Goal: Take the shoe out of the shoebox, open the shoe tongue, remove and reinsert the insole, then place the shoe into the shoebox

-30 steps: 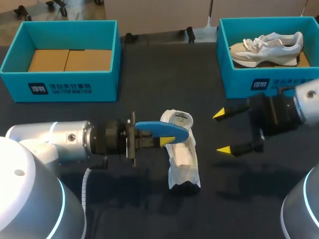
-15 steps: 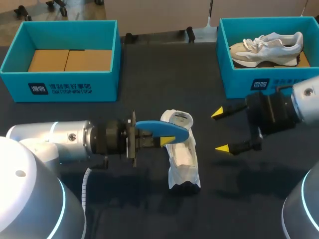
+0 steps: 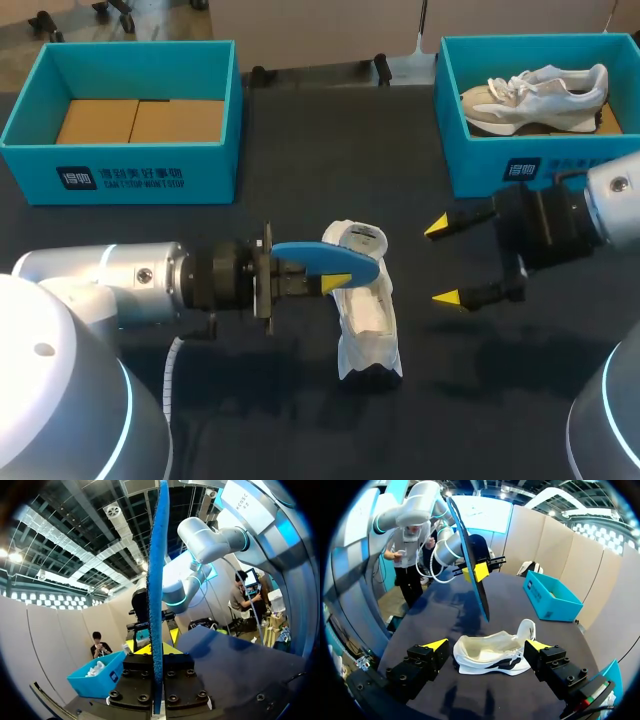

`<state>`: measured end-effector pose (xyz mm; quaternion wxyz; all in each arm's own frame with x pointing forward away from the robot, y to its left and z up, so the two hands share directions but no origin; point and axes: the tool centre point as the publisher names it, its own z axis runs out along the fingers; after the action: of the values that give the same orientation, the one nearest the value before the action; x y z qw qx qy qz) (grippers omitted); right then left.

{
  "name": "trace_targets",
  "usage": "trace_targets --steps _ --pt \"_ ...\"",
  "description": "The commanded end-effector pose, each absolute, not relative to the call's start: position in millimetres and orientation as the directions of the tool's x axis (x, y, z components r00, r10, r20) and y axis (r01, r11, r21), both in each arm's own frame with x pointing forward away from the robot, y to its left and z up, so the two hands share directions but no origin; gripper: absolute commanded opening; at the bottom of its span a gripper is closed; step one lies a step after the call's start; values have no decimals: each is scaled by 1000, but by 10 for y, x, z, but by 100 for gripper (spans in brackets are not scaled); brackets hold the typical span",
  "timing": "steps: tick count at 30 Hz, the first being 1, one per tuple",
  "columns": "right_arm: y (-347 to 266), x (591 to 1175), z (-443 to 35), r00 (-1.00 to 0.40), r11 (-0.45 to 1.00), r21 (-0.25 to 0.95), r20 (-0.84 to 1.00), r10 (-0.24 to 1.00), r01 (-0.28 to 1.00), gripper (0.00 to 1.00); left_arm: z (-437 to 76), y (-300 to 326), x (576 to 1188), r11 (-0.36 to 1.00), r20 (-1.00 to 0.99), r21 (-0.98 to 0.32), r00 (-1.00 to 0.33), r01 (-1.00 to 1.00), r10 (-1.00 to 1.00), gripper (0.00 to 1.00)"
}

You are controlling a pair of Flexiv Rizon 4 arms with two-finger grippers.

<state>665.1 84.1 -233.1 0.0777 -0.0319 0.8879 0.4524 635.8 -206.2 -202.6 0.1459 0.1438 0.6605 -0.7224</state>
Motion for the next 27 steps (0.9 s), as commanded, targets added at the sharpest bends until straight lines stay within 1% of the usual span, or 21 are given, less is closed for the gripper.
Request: trace_targets --steps 1,4,7,9,10,12,13,18,27 --pt "833 6637 -2409 -978 647 747 -209 11 -152 100 -2047 -2055 6348 -65 -385 -921 -923 385 -15 0" --pt "796 6634 -2463 -965 702 686 -262 -6 -190 100 -2038 -2050 6319 -57 -383 -922 -924 383 -7 0" --pt "757 6657 -2510 -958 764 615 -286 -15 -196 100 -2048 -2062 6308 -50 -384 -922 -923 384 -9 0" --pt "756 6672 -2527 -956 771 604 -293 -21 -201 100 -2057 -2076 6301 -46 -385 -922 -923 385 -11 0" --pt "764 6688 -2534 -954 800 567 -299 -25 -198 100 -2065 -2088 6295 -36 -394 -918 -919 394 -16 0" --pt "777 6705 -2545 -951 815 542 -308 -35 -206 100 -2076 -2102 6297 -34 -397 -917 -918 397 -17 0" --pt "788 6720 -2555 -949 837 506 -311 -45 -206 100 -2082 -2118 6300 -25 -408 -912 -913 408 -14 0" --pt "797 6782 -2604 -941 877 426 -331 -76 -220 100 -2103 -2204 6354 -7 -437 -899 -899 438 -19 0" --pt "726 6885 -2731 -936 936 288 -339 -98 -203 100 -2151 -2335 6405 28 -461 -887 -888 460 -1 0"
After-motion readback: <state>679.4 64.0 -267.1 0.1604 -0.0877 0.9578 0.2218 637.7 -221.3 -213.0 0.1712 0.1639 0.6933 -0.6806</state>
